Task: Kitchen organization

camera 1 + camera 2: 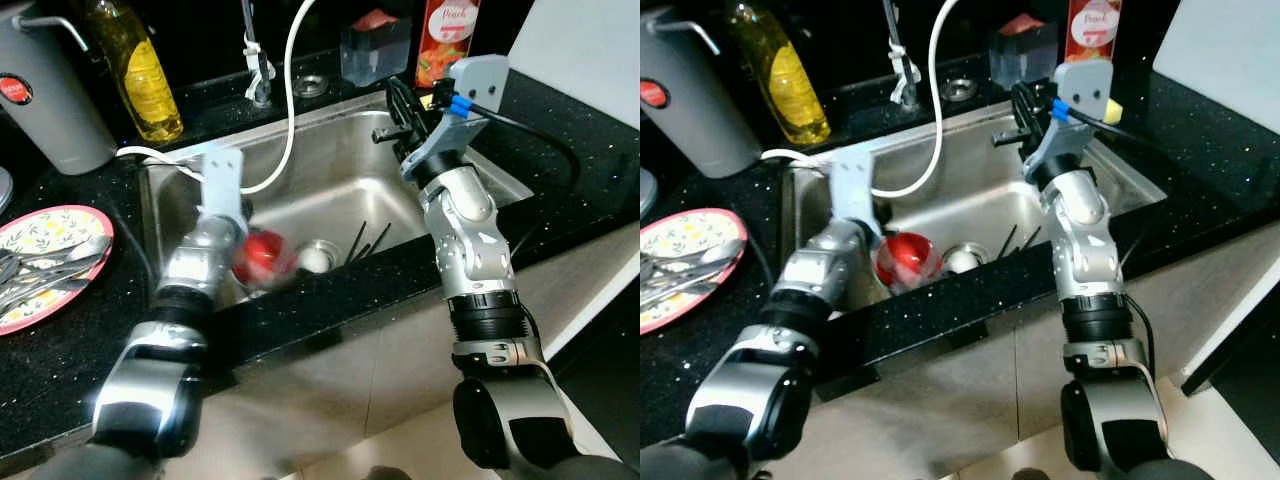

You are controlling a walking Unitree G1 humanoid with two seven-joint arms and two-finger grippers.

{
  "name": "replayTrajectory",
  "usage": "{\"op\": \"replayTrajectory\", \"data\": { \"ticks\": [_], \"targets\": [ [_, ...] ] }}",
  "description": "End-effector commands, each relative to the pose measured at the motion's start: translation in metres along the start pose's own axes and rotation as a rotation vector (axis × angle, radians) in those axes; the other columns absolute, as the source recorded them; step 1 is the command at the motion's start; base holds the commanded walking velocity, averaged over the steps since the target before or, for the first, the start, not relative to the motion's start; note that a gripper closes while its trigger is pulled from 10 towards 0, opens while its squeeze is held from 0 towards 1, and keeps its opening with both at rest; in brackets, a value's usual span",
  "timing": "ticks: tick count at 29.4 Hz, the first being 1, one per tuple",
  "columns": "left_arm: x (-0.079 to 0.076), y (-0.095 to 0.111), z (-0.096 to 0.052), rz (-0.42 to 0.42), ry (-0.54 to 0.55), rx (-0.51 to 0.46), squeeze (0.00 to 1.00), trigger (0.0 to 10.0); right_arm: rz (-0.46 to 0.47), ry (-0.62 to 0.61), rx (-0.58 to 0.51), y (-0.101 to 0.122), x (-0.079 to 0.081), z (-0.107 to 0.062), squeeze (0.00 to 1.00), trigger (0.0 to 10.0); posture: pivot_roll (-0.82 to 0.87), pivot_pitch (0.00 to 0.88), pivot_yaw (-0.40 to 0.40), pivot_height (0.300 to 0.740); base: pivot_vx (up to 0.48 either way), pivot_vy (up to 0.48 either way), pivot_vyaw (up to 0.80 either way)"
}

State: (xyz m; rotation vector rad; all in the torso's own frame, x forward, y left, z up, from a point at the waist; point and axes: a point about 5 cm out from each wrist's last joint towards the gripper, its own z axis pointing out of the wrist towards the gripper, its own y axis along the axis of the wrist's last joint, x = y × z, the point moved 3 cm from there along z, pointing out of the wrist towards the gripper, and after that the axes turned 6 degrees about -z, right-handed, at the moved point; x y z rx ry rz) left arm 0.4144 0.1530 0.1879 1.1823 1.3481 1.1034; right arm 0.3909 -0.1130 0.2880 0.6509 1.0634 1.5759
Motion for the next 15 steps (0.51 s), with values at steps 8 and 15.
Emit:
{"op": "replayTrajectory", "data": {
  "ticks": [8,15],
  "targets": [
    [0.091,0.038,-0.046,0.134,0.370,-0.251,0.00,10.0,0.052,0.059,0.007,-0.003,0.021,0.007,0.00,10.0,0.05,0.000,0.082,0.740,0.000,0.000,0.00],
    [0.139,0.040,-0.075,0.153,0.537,-0.274,0.00,10.0,0.065,0.081,0.009,-0.005,0.027,0.009,0.00,10.0,0.07,0.000,0.068,0.740,0.000,0.000,0.00]
  ]
}}
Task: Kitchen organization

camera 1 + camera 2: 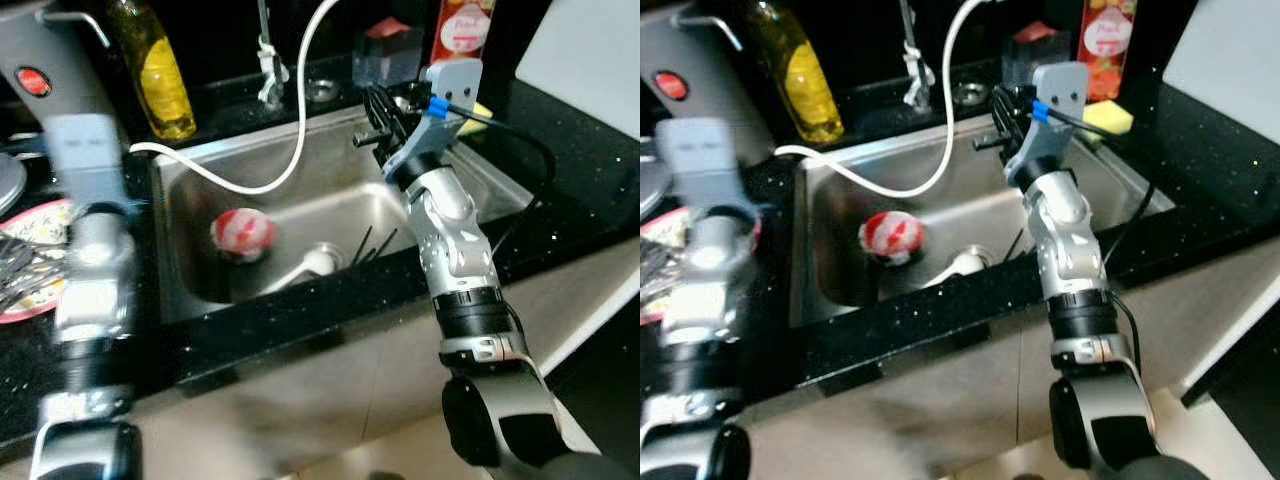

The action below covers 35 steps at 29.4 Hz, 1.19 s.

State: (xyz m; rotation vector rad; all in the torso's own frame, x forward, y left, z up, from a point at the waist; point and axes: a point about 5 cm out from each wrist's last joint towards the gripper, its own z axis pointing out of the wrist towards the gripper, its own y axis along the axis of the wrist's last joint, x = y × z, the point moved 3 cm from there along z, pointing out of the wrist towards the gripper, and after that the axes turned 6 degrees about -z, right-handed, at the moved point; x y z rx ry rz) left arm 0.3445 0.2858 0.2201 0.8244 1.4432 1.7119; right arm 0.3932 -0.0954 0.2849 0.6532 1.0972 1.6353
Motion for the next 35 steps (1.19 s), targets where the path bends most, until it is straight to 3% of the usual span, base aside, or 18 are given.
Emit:
{"op": "replayTrajectory", "data": {
  "ticks": [1,5,9,10,13,15,18,23,31,32,35],
  "targets": [
    [0.024,0.004,-0.002,0.029,0.052,-0.020,0.00,10.0,0.020,0.040,-0.003,0.000,0.011,0.006,0.00,10.0,0.09,0.000,0.058,0.740,0.000,0.000,0.00],
    [0.068,0.013,-0.003,0.108,0.164,-0.052,0.00,10.0,0.026,0.048,-0.010,0.002,0.012,0.010,0.00,10.0,0.11,0.000,0.057,0.740,0.000,0.000,0.00],
    [0.080,0.013,-0.006,0.158,0.200,-0.057,0.00,10.0,0.030,0.050,-0.011,0.001,0.014,0.010,0.00,10.0,0.11,0.000,0.059,0.740,0.000,0.000,0.00],
    [0.099,0.011,-0.011,0.216,0.265,-0.057,0.00,10.0,0.036,0.053,-0.010,0.000,0.016,0.010,0.00,10.0,0.12,0.000,0.055,0.740,0.000,0.000,0.00],
    [0.119,0.006,-0.016,0.223,0.334,-0.041,0.00,10.0,0.037,0.058,-0.005,-0.001,0.016,0.009,0.00,10.0,0.12,0.000,0.043,0.740,0.000,0.000,0.00],
    [0.123,0.004,-0.017,0.212,0.348,-0.036,0.00,10.0,0.036,0.060,-0.003,-0.002,0.015,0.009,0.00,10.0,0.12,0.000,0.040,0.740,0.000,0.000,0.00],
    [0.142,0.006,-0.025,0.210,0.412,-0.028,0.00,10.0,0.028,0.075,-0.003,-0.001,0.015,0.011,0.00,10.0,0.13,0.000,0.030,0.740,0.000,0.000,0.00],
    [0.163,0.008,-0.036,0.286,0.465,-0.024,0.00,10.0,0.030,0.082,-0.002,-0.001,0.016,0.012,0.00,10.0,0.14,0.000,0.019,0.740,0.000,0.000,0.00],
    [0.201,0.010,-0.052,0.314,0.555,-0.031,0.00,10.0,0.036,0.112,0.001,-0.002,0.023,0.015,0.00,10.0,0.16,0.000,0.003,0.740,0.000,0.000,0.00],
    [0.207,0.006,-0.056,0.364,0.563,-0.029,0.00,10.0,0.037,0.114,0.002,-0.002,0.023,0.015,0.00,10.0,0.17,0.000,0.001,0.740,0.000,0.000,0.00],
    [0.214,-0.001,-0.061,0.377,0.569,-0.015,0.00,10.0,0.037,0.119,0.005,-0.003,0.023,0.015,0.00,10.0,0.17,0.000,-0.002,0.740,0.000,0.000,0.00]
  ]
}}
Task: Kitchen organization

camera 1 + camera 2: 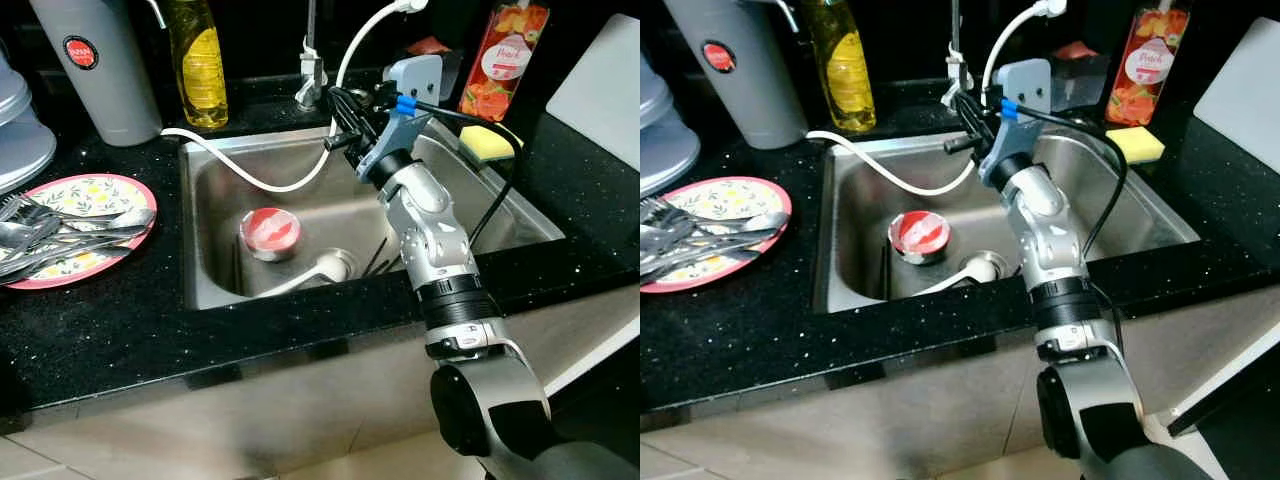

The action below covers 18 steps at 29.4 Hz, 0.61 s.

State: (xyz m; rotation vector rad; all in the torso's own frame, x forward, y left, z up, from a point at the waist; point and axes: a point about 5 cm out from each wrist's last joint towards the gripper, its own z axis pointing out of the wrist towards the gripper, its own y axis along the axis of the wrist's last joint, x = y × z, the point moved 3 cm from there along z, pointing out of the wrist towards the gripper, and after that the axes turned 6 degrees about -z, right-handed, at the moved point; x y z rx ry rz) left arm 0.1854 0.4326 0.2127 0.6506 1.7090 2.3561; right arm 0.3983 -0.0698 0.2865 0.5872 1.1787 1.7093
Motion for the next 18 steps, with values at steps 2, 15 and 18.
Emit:
{"op": "replayTrajectory", "data": {
  "ticks": [2,15,18],
  "targets": [
    [0.008,-0.007,0.002,0.005,0.020,0.013,0.00,10.0,0.011,0.009,-0.001,-0.001,0.002,0.001,0.00,10.0,0.16,0.000,-0.005,0.740,0.000,0.000,0.00],
    [0.055,-0.050,0.015,-0.149,0.115,0.166,0.00,10.0,0.005,0.017,-0.010,0.001,0.001,0.002,0.00,10.0,0.15,0.000,-0.004,0.740,0.000,0.000,0.00],
    [0.044,-0.062,0.014,-0.138,0.085,0.201,0.00,10.0,0.002,0.016,-0.012,0.002,0.001,0.001,0.00,10.0,0.14,0.000,0.002,0.740,0.000,0.000,0.00]
  ]
}}
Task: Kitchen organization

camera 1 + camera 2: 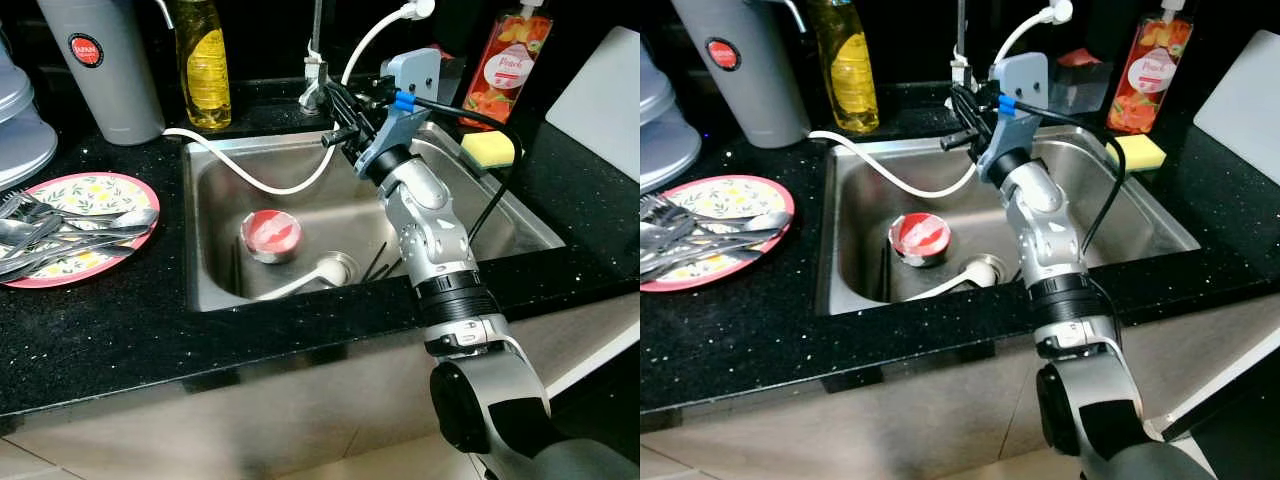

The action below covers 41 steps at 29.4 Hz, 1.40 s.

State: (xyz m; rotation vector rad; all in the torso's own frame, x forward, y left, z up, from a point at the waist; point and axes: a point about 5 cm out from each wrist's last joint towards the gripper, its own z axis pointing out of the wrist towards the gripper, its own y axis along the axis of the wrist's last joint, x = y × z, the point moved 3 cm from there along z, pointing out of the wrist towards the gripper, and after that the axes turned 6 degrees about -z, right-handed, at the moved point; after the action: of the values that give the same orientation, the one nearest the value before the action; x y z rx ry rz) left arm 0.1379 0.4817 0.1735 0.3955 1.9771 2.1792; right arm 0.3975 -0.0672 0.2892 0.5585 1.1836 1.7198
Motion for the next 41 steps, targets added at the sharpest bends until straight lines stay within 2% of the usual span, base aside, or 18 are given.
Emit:
{"op": "replayTrajectory", "data": {
  "ticks": [1,3,5,8,12,15,23,30,36,41],
  "targets": [
    [-0.011,-0.007,0.001,0.023,-0.042,0.016,0.00,10.0,0.007,-0.007,-0.001,0.000,-0.002,-0.001,0.00,10.0,0.14,0.000,0.002,0.740,0.000,0.000,0.00],
    [-0.018,-0.014,-0.002,0.037,-0.062,0.029,0.00,10.0,0.003,-0.015,-0.003,0.001,-0.004,-0.001,0.00,10.0,0.14,0.000,0.002,0.740,0.000,0.000,0.00],
    [-0.018,-0.014,-0.002,0.023,-0.058,0.030,0.00,10.0,0.000,-0.018,-0.003,0.001,-0.005,-0.001,0.00,10.0,0.13,0.000,0.007,0.740,0.000,0.000,0.00],
    [-0.015,-0.006,0.002,-0.008,-0.054,0.007,0.00,10.0,-0.003,-0.023,-0.002,0.002,-0.007,-0.002,0.00,10.0,0.12,0.000,0.007,0.740,0.000,0.000,0.00],
    [0.000,0.010,0.012,-0.016,-0.008,-0.052,0.00,10.0,-0.002,-0.024,-0.001,0.001,-0.008,-0.002,0.00,10.0,0.13,0.000,0.002,0.740,0.000,0.000,0.00],
    [0.006,0.012,0.016,0.005,0.011,-0.060,0.00,10.0,0.000,-0.021,0.000,0.001,-0.006,-0.002,0.00,10.0,0.13,0.000,0.003,0.740,0.000,0.000,0.00],
    [0.008,0.009,0.019,0.057,0.014,-0.071,0.00,10.0,0.003,-0.020,-0.004,0.001,-0.006,-0.002,0.00,10.0,0.13,0.000,0.005,0.740,0.000,0.000,0.00],
    [0.010,0.010,0.020,0.050,0.020,-0.071,0.00,10.0,0.003,-0.022,-0.004,0.001,-0.006,-0.002,0.00,10.0,0.13,0.000,0.006,0.740,0.000,0.000,0.00],
    [0.023,0.002,0.021,0.064,0.051,-0.056,0.00,10.0,0.008,-0.021,-0.001,0.000,-0.005,-0.002,0.00,10.0,0.14,0.000,0.003,0.740,0.000,0.000,0.00],
    [0.029,-0.002,0.025,0.031,0.080,-0.034,0.00,10.0,0.009,-0.018,0.001,0.000,-0.004,-0.002,0.00,10.0,0.14,0.000,-0.003,0.740,0.000,0.000,0.00]
  ]
}}
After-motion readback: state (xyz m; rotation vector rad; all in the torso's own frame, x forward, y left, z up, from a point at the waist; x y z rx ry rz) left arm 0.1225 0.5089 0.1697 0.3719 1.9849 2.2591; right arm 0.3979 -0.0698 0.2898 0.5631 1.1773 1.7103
